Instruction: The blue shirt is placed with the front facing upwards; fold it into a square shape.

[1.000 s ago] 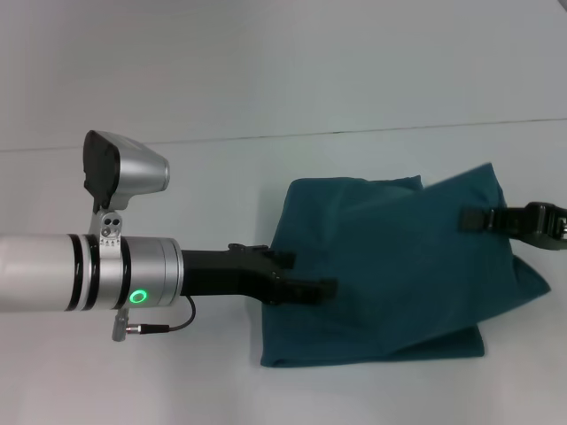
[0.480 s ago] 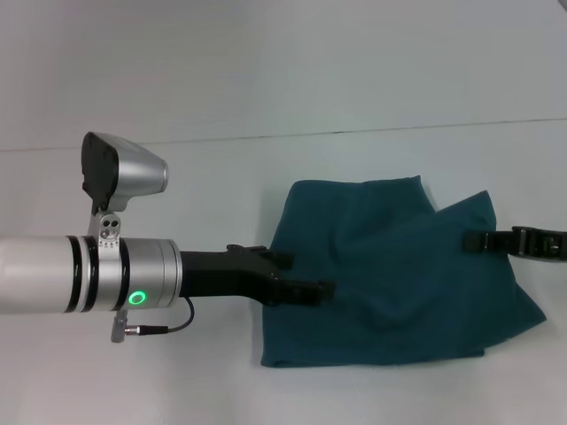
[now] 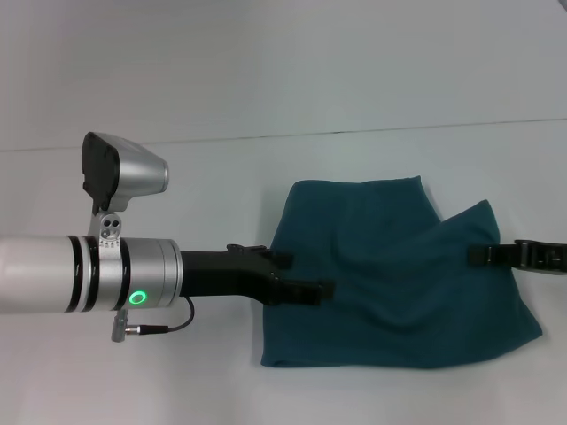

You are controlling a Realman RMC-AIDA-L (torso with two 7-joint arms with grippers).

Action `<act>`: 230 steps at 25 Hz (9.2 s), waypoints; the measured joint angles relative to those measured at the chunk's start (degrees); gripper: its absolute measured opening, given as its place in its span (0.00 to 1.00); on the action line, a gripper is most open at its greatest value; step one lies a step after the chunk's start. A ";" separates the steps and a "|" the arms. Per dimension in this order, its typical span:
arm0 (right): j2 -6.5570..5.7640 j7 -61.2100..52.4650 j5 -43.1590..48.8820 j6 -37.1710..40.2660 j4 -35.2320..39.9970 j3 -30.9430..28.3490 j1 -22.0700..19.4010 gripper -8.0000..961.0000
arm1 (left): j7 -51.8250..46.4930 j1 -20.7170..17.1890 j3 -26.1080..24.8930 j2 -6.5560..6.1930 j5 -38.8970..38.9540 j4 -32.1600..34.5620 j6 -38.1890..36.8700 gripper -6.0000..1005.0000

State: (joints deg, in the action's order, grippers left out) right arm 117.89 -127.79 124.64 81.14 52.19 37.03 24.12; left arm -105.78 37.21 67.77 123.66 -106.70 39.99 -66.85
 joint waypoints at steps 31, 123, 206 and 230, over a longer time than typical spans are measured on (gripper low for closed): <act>-8.03 -7.49 -0.24 -4.48 -15.51 -9.33 6.18 0.85 | 0.71 0.15 -0.10 0.00 0.00 0.43 1.40 0.91; -5.90 -15.59 -9.07 -13.26 -28.66 -7.86 7.74 0.29 | 3.04 0.05 -1.59 -0.44 -1.49 1.05 6.93 0.91; -3.48 2.20 -11.77 -19.73 -10.88 -5.70 3.86 0.61 | -0.96 0.38 -1.21 0.18 -1.47 -0.73 10.74 0.91; -4.29 2.22 -15.92 -7.72 -4.69 -6.08 2.78 0.97 | -14.64 6.03 0.82 0.55 -8.65 -10.31 13.54 0.91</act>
State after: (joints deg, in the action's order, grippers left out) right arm 113.61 -125.58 108.72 73.42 47.50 30.95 26.91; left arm -120.42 43.24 68.59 124.21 -115.35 29.67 -53.31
